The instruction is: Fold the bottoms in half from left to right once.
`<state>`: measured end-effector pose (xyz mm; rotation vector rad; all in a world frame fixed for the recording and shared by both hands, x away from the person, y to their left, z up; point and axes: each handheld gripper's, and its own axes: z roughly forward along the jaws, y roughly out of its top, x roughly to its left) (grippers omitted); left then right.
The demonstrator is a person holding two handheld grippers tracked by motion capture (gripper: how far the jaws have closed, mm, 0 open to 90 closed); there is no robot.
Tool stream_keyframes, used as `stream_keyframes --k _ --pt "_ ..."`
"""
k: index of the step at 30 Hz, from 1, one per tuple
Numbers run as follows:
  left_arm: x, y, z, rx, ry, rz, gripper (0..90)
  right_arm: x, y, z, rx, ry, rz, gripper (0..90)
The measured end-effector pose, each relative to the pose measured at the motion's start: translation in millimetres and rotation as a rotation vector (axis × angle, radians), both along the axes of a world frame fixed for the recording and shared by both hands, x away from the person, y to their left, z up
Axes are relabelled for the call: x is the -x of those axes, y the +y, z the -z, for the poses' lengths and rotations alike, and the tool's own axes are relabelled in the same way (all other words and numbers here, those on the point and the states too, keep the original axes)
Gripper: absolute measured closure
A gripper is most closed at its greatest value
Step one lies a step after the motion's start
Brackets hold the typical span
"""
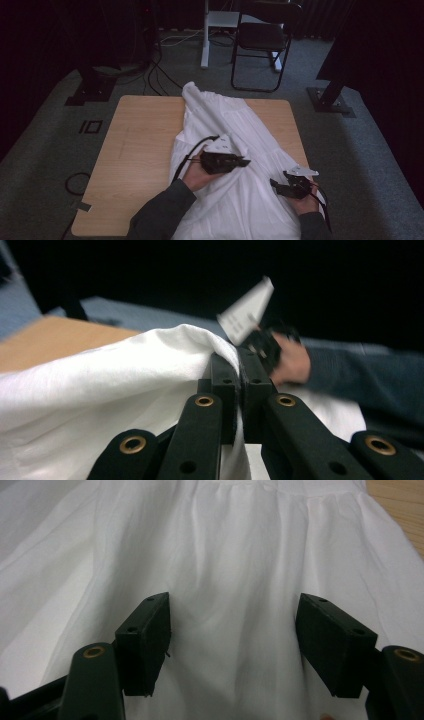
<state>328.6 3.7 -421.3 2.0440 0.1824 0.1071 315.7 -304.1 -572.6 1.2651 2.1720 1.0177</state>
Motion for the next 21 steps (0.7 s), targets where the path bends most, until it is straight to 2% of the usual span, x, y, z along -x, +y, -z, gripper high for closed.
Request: stream_keyframes --k 1,2,4,6,7,8,10,11,12,13,16,18,21 --pt "0.4 -5.4 6.2 -0.027 -0.003 0.002 88.5 0.0 0.0 0.0 0.000 0.000 0.000 30.5" --pt "-0.6 -12.7 19.7 -0.070 0.013 0.002 88.4 0.0 0.0 -0.1 0.000 0.000 0.000 30.6" --pt "-4.6 -15.4 33.8 -0.100 0.038 -0.003 86.3 0.2 0.6 -0.5 0.002 0.004 0.004 31.9" --pt "-6.3 -15.2 38.6 -0.106 0.046 -0.011 74.3 0.3 0.7 -0.9 0.002 0.006 0.003 33.2" --pt "-10.9 -11.9 47.5 -0.130 0.065 -0.045 74.3 0.4 0.5 -1.5 0.004 0.010 0.002 35.6" --pt "-12.6 -7.1 50.3 -0.140 0.051 -0.073 66.2 0.0 0.6 -3.7 0.008 0.023 0.008 39.8" --pt "-14.9 2.7 51.7 -0.135 0.051 -0.105 63.1 -0.1 2.8 -8.0 0.027 0.035 0.022 42.4" --pt "-16.0 12.9 51.6 -0.127 0.047 -0.131 61.7 0.3 4.0 -10.3 0.030 0.031 0.030 43.2" --pt "-16.0 12.9 51.6 -0.127 0.047 -0.131 60.6 0.3 4.0 -10.3 0.030 0.031 0.030 43.2" --pt "-17.5 23.6 51.6 -0.115 0.061 -0.153 60.2 4.0 12.5 -25.6 0.002 0.001 0.028 46.6" --pt "-16.6 49.4 51.7 -0.121 0.032 -0.236 58.4 7.6 23.4 -40.6 -0.032 -0.023 0.013 46.8" --pt "-15.2 70.5 53.9 -0.131 0.013 -0.308 57.2 10.9 34.4 -52.8 -0.063 -0.044 -0.012 46.2" --pt "-12.0 101.0 59.1 -0.146 -0.003 -0.402 56.8 12.4 55.3 -66.7 -0.055 -0.052 -0.058 42.2"
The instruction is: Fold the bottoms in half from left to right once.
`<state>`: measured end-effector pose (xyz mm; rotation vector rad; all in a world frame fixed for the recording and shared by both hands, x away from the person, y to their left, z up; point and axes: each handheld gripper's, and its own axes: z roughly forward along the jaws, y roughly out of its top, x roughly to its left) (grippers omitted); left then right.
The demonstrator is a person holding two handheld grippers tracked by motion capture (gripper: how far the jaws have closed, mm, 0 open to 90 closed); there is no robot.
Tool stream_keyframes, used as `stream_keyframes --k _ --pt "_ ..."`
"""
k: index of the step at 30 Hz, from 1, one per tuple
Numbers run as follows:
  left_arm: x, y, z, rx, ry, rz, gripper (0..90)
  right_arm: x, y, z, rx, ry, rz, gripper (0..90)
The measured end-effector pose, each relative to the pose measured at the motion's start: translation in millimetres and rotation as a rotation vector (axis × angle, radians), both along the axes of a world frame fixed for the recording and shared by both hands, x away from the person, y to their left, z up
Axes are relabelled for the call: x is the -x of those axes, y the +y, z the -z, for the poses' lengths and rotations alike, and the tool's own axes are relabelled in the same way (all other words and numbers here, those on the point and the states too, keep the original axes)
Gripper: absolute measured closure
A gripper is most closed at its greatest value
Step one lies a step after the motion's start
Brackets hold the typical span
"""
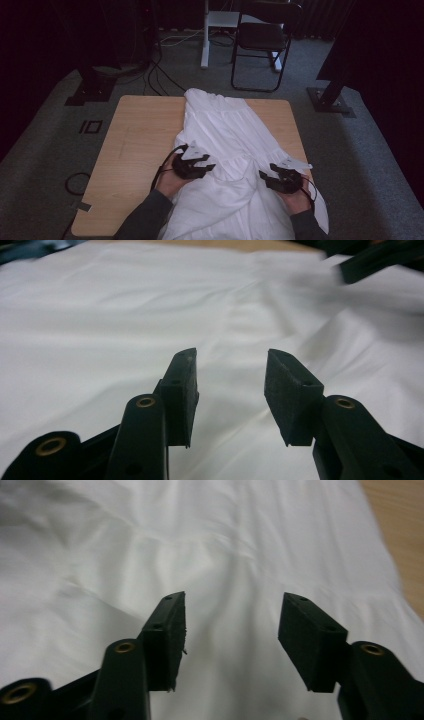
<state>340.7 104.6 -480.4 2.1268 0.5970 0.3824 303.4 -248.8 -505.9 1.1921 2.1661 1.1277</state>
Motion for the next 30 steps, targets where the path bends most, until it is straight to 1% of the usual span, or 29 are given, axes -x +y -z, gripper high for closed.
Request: stream_keyframes --k 1,2,3,6,8,10,11,13,15,19,20,21,22,24,25,26,27,29,30 --pt "0.9 7.7 1.7 -0.001 -0.001 -0.020 56.8 -0.4 7.2 -2.9 0.002 0.005 -0.015 41.2" --pt "2.8 19.7 5.0 -0.007 -0.005 -0.055 56.3 -1.1 12.2 -4.4 0.001 0.007 -0.025 40.6" --pt "3.9 28.5 8.3 -0.011 -0.003 -0.079 55.4 -2.5 20.2 -6.6 -0.004 0.015 -0.040 40.0" --pt "6.7 51.7 19.6 -0.028 0.006 -0.145 55.1 -8.0 38.7 -8.5 -0.010 0.030 -0.054 37.4" --pt "7.8 63.6 27.3 -0.033 0.020 -0.182 54.7 -12.4 50.3 -7.7 -0.003 0.046 -0.064 33.6" --pt "9.3 72.5 34.1 -0.021 0.032 -0.210 54.5 -16.6 60.8 -5.4 0.023 0.057 -0.063 31.8" --pt "10.2 76.0 36.7 -0.024 0.034 -0.221 54.3 -17.9 64.8 -3.5 0.038 0.066 -0.062 31.4" --pt "12.0 80.4 40.6 -0.028 0.036 -0.238 54.3 -17.0 69.0 1.7 0.088 0.078 -0.059 31.0" --pt "13.9 84.2 44.3 -0.029 0.033 -0.255 54.3 -11.2 69.2 7.1 0.145 0.080 -0.049 30.4" --pt "16.9 88.9 48.5 -0.044 0.014 -0.287 53.0 8.7 62.0 18.8 0.180 0.108 -0.055 30.0" --pt "16.9 88.9 48.5 -0.044 0.014 -0.287 52.9 8.7 62.0 18.8 0.180 0.108 -0.055 30.0" --pt "16.9 88.9 48.5 -0.044 0.014 -0.287 52.9 12.8 60.3 21.2 0.191 0.111 -0.054 30.0" --pt "19.6 91.7 51.2 -0.042 0.008 -0.296 52.9 25.4 51.0 28.7 0.202 0.133 -0.055 34.2" --pt "21.4 93.1 54.1 -0.056 0.005 -0.301 52.2 31.5 42.5 32.5 0.190 0.158 -0.066 39.8" --pt "21.4 93.3 55.5 -0.050 0.006 -0.304 52.2 33.6 39.1 34.0 0.185 0.168 -0.063 41.8" --pt "21.2 93.7 56.4 -0.052 0.010 -0.306 52.2 35.1 36.3 35.3 0.179 0.169 -0.059 45.9" --pt "21.1 93.7 57.4 -0.049 0.010 -0.309 52.2 36.1 33.9 36.0 0.171 0.172 -0.066 50.6" --pt "20.6 93.6 59.4 -0.047 0.014 -0.309 52.1 36.1 32.6 37.0 0.151 0.171 -0.064 52.6" --pt "20.6 93.6 59.4 -0.047 0.014 -0.309 52.1 34.9 33.2 37.6 0.153 0.165 -0.067 57.0"
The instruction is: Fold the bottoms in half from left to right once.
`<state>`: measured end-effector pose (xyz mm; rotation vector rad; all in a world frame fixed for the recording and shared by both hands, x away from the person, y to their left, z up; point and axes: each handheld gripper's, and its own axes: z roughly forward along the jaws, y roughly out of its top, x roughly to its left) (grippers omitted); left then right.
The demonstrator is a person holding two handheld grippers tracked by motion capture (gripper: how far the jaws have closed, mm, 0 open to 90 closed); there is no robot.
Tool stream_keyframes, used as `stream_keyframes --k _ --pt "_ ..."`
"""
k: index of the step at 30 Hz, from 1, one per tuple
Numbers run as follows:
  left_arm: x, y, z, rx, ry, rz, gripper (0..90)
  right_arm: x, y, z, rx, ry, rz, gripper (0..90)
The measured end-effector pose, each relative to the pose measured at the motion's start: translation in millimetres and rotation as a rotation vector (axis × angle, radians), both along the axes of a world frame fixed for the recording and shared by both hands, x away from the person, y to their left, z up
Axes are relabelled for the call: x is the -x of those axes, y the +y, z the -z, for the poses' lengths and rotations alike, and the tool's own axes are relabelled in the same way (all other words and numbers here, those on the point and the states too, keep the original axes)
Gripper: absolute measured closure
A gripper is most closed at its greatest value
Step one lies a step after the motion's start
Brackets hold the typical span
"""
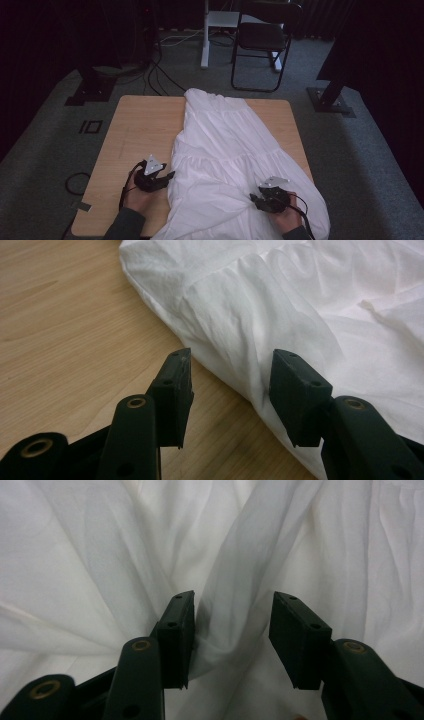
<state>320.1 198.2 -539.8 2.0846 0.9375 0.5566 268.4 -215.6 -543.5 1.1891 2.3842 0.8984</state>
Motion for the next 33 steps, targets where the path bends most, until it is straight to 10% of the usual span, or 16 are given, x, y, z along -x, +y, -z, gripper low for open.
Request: stream_keyframes --k 5,8,13,19,28,33 --pt "0.1 -3.2 6.2 -0.001 0.014 0.007 52.2 1.6 3.5 -8.8 0.007 -0.047 -0.024 87.9" --pt "0.3 -3.7 6.3 -0.004 0.012 0.010 52.2 3.0 -2.7 -21.7 -0.019 -0.090 -0.013 88.5" --pt "1.2 -3.2 3.8 0.016 0.005 0.014 51.8 7.9 -28.0 -71.1 -0.018 -0.290 0.055 88.8" --pt "1.3 -2.9 3.5 0.010 0.009 0.011 51.7 -4.3 -79.9 -108.0 -0.011 -0.433 0.240 88.8" --pt "3.8 -26.9 -0.2 0.039 0.036 0.061 46.0 -62.9 -127.7 -25.6 0.048 -0.200 0.311 88.2" --pt "2.5 -63.1 10.8 -0.025 0.078 0.120 40.4 -73.2 -134.6 7.6 0.021 -0.117 0.333 80.2"
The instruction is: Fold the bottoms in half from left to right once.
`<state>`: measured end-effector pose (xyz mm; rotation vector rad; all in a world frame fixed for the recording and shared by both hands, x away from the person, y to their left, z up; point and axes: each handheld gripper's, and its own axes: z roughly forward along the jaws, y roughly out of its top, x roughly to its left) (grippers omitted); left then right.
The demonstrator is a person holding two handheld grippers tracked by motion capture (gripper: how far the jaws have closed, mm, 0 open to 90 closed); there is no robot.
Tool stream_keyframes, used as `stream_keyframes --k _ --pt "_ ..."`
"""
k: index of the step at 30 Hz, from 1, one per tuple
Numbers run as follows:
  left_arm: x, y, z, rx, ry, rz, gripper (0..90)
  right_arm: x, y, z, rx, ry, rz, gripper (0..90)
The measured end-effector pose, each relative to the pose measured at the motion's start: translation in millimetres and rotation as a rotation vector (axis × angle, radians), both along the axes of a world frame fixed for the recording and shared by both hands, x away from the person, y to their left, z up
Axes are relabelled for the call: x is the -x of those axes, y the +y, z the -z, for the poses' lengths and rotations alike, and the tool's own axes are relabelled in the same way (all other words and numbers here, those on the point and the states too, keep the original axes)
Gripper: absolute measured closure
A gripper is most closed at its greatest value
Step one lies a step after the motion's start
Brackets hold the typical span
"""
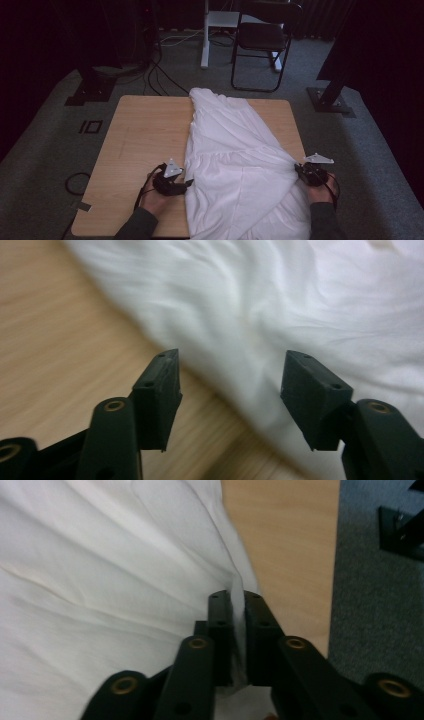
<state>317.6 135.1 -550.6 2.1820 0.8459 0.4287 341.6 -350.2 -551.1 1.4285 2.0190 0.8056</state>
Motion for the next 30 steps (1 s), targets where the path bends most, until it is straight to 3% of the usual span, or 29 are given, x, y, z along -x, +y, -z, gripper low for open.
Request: stream_keyframes --k 2,3,6,8,11,12,15,17,22,26,30 --pt "-1.1 -13.4 6.4 -0.050 -0.006 0.010 39.2 -1.0 -2.0 7.3 -0.004 0.023 0.014 64.4" --pt "-1.3 -17.7 8.7 -0.053 -0.014 0.009 39.2 -0.8 -3.8 9.6 -0.015 0.021 0.015 61.5" --pt "-5.8 -21.0 8.9 -0.028 0.014 -0.005 42.0 1.5 -8.7 10.5 -0.042 0.029 0.024 56.6" --pt "-7.1 -21.5 7.5 -0.030 0.016 0.007 52.8 1.6 -10.2 10.5 -0.060 0.040 0.018 58.9" --pt "-11.2 -21.6 6.0 -0.048 0.003 -0.005 76.8 0.7 -10.3 9.8 -0.094 0.059 0.009 69.3" --pt "-13.7 -21.0 5.4 -0.058 0.000 -0.014 80.8 0.6 -8.9 9.3 -0.092 0.062 0.002 73.6" --pt "-23.0 -17.8 3.7 -0.092 -0.017 -0.053 83.7 -0.6 -3.9 7.3 -0.090 0.083 -0.007 81.6" --pt "-31.2 -12.8 2.9 -0.107 -0.025 -0.085 84.0 -3.1 1.4 6.5 -0.090 0.091 -0.012 82.7" --pt "-60.4 8.0 -0.7 -0.199 -0.059 -0.202 84.3 -13.6 25.6 5.2 -0.081 0.096 -0.071 83.3" --pt "-90.3 29.2 -4.2 -0.230 -0.047 -0.282 84.4 -28.5 51.5 3.0 -0.063 0.107 -0.142 83.4" --pt "-116.0 42.1 -7.2 -0.251 -0.029 -0.337 84.5 -47.5 65.9 2.0 -0.058 0.107 -0.172 83.1"
